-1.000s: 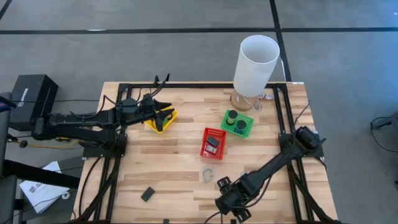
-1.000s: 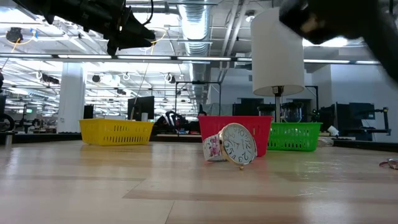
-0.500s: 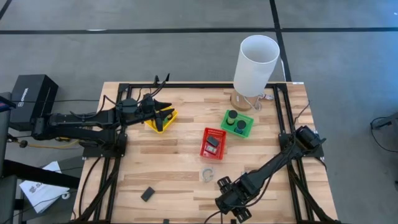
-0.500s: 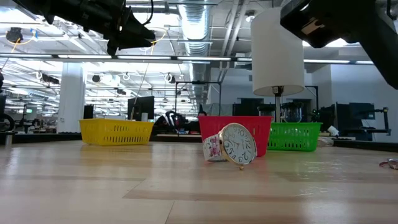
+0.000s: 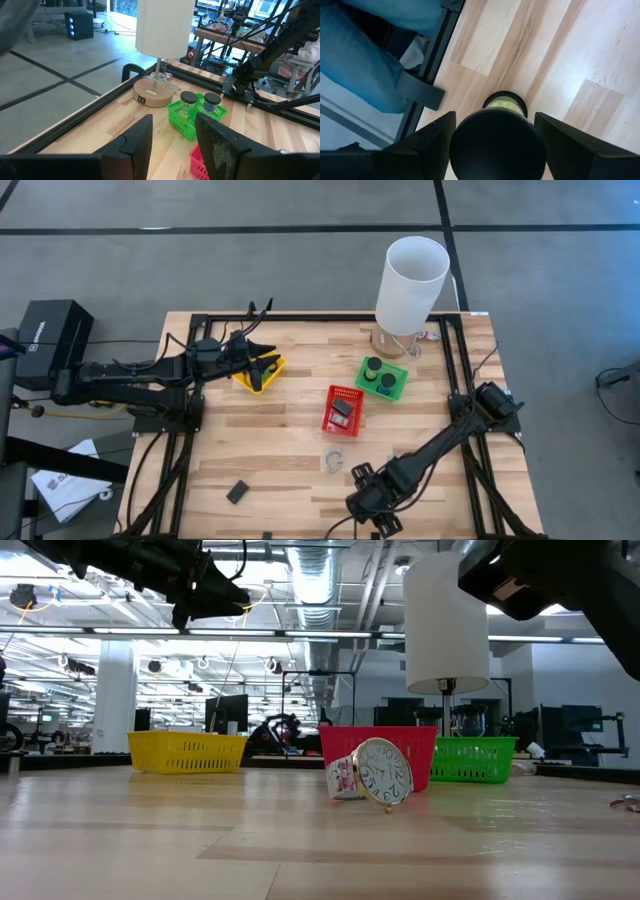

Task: Pick & Place Office items
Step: Put the black hourglass into the green bin

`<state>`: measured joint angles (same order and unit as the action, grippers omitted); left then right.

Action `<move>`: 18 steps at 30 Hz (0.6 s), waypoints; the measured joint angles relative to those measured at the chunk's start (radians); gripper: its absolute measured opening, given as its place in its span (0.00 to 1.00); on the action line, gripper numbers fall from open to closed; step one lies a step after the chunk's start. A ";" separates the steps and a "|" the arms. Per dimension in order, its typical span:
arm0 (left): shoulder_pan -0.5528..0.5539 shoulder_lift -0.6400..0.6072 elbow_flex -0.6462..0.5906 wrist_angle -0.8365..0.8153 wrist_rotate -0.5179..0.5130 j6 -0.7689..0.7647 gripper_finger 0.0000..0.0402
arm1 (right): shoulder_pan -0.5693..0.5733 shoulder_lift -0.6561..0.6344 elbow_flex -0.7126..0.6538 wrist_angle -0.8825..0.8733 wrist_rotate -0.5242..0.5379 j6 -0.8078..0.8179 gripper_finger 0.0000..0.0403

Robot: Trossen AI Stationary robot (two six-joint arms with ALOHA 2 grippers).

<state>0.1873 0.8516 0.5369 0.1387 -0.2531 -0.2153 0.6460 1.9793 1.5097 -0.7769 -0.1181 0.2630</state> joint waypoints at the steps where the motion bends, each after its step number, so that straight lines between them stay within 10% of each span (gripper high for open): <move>1: 0.000 0.000 0.000 0.000 0.000 0.000 0.36 | 0.000 0.000 0.000 0.000 0.000 0.000 0.65; 18: 0.000 0.000 0.000 0.000 0.000 0.000 0.36 | 0.000 0.003 0.000 0.002 -0.016 0.000 0.65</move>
<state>0.1875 0.8516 0.5369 0.1387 -0.2531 -0.2153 0.6460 1.9820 1.5097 -0.7746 -0.1337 0.2630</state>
